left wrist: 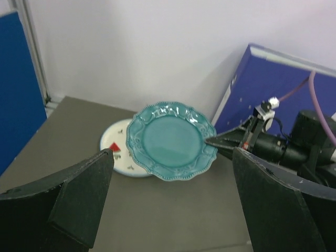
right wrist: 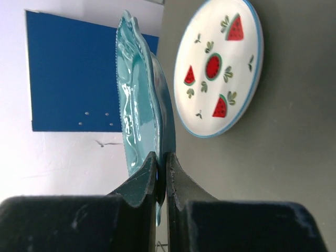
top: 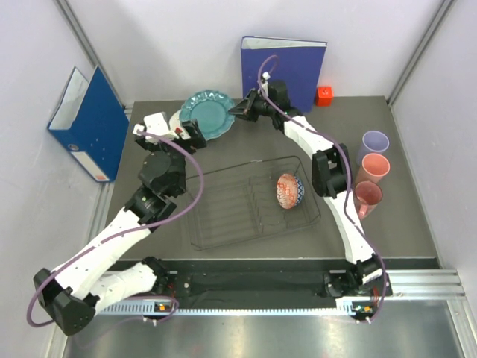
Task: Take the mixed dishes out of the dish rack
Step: Place the plate at the center of the board.
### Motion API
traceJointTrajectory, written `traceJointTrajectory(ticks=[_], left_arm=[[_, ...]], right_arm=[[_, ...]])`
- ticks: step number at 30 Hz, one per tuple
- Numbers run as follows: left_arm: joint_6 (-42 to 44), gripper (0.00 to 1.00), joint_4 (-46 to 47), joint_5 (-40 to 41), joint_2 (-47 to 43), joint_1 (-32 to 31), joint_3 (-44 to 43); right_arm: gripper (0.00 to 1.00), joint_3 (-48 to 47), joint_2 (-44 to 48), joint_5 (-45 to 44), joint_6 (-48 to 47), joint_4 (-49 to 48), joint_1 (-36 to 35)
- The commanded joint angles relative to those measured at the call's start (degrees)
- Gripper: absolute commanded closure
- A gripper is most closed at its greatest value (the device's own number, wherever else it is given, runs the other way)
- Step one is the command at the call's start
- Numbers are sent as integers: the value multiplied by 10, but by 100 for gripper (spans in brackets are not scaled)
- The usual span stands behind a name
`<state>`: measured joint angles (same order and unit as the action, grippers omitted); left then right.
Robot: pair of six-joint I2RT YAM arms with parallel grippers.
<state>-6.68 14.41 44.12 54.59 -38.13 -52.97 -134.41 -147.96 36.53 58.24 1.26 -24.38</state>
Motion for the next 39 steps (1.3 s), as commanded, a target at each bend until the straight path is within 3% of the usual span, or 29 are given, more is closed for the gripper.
traceJointTrajectory(ticks=[1,17,21,27,39], left_arm=[[-40,1,-14,-17,11,2,18],[-79,1,-48,-48,28,2,38],[-83,1,-50,-47,23,2,45],[-92,1,-45,-54,12,2,56],[-98,1,-38,-73,3,2,67]], right_arm=[[100,-45,4,40,41,-128,-9],[100,-29,-17,15,3,-52,-7],[100,90,46,-10,-20,-59,4],[100,193,124,-28,-29,-58,49],[100,253,167,-33,-51,-53,71]])
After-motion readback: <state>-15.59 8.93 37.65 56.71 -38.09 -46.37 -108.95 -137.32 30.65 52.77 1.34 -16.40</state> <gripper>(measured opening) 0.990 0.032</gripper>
